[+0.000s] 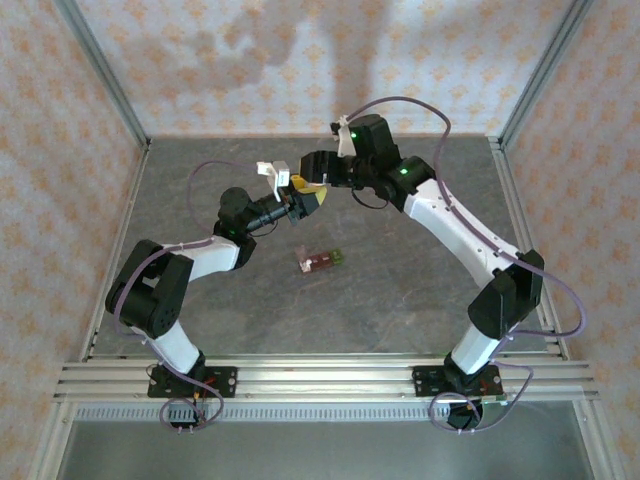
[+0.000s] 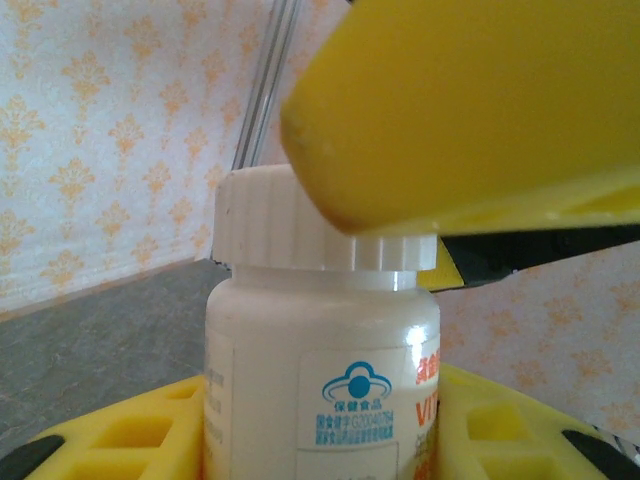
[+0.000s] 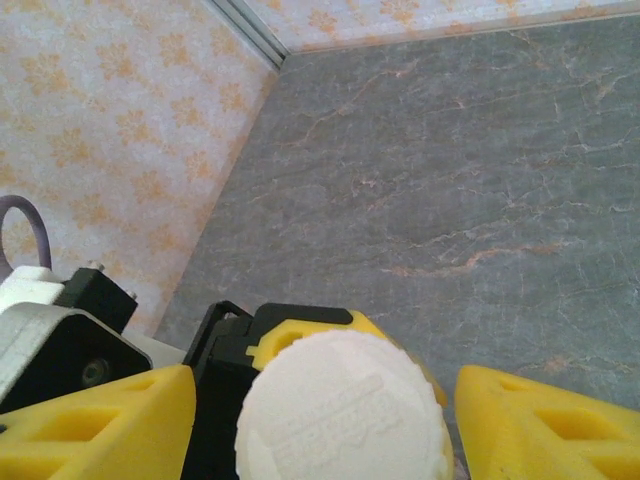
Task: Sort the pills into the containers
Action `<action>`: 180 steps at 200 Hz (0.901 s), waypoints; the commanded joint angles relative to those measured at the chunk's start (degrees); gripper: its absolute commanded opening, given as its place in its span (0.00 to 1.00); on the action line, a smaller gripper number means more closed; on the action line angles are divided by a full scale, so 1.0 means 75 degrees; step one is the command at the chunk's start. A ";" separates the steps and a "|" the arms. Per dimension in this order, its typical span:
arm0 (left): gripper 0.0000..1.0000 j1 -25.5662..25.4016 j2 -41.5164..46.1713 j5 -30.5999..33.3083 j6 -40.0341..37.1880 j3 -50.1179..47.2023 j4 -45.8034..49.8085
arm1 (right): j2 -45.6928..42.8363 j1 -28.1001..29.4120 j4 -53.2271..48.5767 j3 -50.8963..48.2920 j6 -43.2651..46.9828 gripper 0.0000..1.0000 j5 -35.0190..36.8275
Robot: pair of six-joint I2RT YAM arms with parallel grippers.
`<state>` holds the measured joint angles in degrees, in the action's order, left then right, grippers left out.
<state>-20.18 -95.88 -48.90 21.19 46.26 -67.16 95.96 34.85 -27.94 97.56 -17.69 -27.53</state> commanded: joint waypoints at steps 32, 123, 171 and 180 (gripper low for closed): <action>0.00 0.0066 -0.0018 -0.0133 0.0095 0.0213 -0.0408 | 0.0199 0.0029 -0.0151 0.0572 0.0114 0.61 0.0014; 0.00 0.0066 -0.0023 -0.0130 0.0142 0.0264 -0.0409 | 0.0257 0.0064 -0.0341 0.0625 0.0056 0.43 0.0202; 0.00 0.0066 -0.0017 -0.0013 0.0116 0.0243 -0.0403 | -0.0055 0.0652 -0.0163 0.0090 -0.1029 0.28 0.2238; 0.00 0.0069 -0.0040 0.0018 0.0106 0.0231 -0.0409 | -0.0080 0.0853 -0.0268 0.0059 -0.1493 0.27 0.2830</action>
<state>-19.75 -95.90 -49.15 22.81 46.41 -67.18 97.49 37.19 -28.53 99.66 -20.82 -18.94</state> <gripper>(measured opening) 0.419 0.388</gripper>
